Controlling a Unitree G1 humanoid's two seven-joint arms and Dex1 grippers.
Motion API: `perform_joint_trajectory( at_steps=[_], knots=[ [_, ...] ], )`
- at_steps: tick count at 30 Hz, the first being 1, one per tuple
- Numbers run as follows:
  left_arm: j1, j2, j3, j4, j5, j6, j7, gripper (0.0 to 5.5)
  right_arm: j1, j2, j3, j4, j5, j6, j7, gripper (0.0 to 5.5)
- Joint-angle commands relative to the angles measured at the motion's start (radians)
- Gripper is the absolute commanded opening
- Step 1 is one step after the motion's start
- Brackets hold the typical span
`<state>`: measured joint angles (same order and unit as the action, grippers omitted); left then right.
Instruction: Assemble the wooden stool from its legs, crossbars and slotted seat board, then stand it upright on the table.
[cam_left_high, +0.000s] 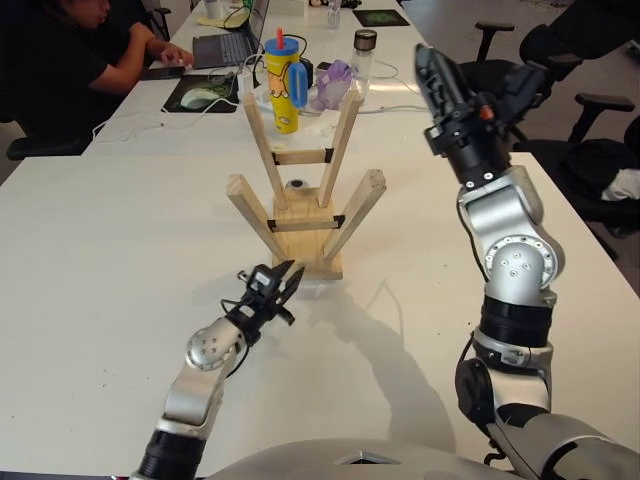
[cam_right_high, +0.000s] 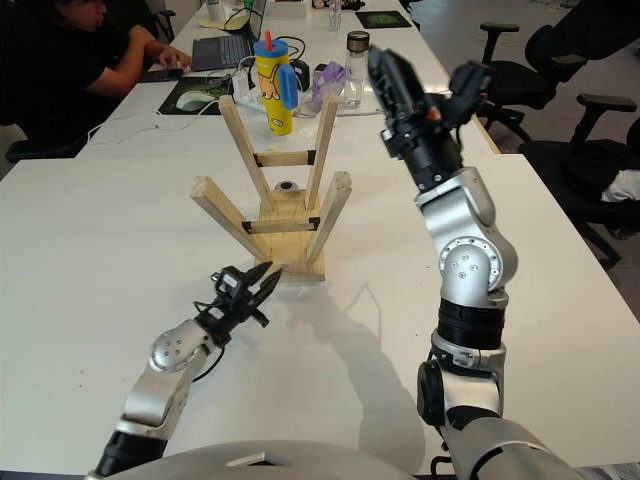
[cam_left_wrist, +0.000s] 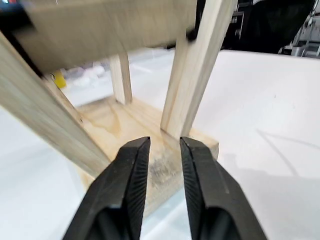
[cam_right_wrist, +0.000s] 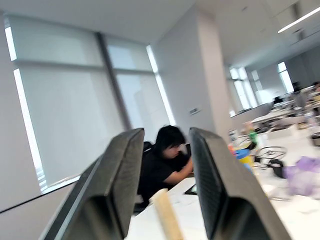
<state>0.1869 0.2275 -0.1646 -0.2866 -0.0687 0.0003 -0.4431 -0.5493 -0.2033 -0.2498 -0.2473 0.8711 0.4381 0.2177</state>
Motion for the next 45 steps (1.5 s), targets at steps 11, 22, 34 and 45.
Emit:
perform_joint_trajectory(
  at_steps=[11,22,34,45],
  knots=[
    [-0.145,-0.118,0.353,-0.116,-0.162,0.16,0.417,0.0,0.303,0.105,0.036,0.024,-0.331,-0.028,-0.28,0.19],
    [-0.274,-0.055,0.14,0.002,-0.008,0.406,0.374,0.0,0.351,0.125,0.431,-0.047,-0.401,0.19,-0.146,0.03],
    [-0.159,0.327,0.164,0.184,-0.13,0.467,-0.207,0.0,0.173,0.068,0.282,0.19,-0.415,-0.058,0.123,0.03],
    [-0.297,0.459,-0.058,0.375,0.004,0.426,-0.426,0.0,0.15,0.038,0.517,0.171,-0.419,-0.096,0.555,0.03]
  ],
)
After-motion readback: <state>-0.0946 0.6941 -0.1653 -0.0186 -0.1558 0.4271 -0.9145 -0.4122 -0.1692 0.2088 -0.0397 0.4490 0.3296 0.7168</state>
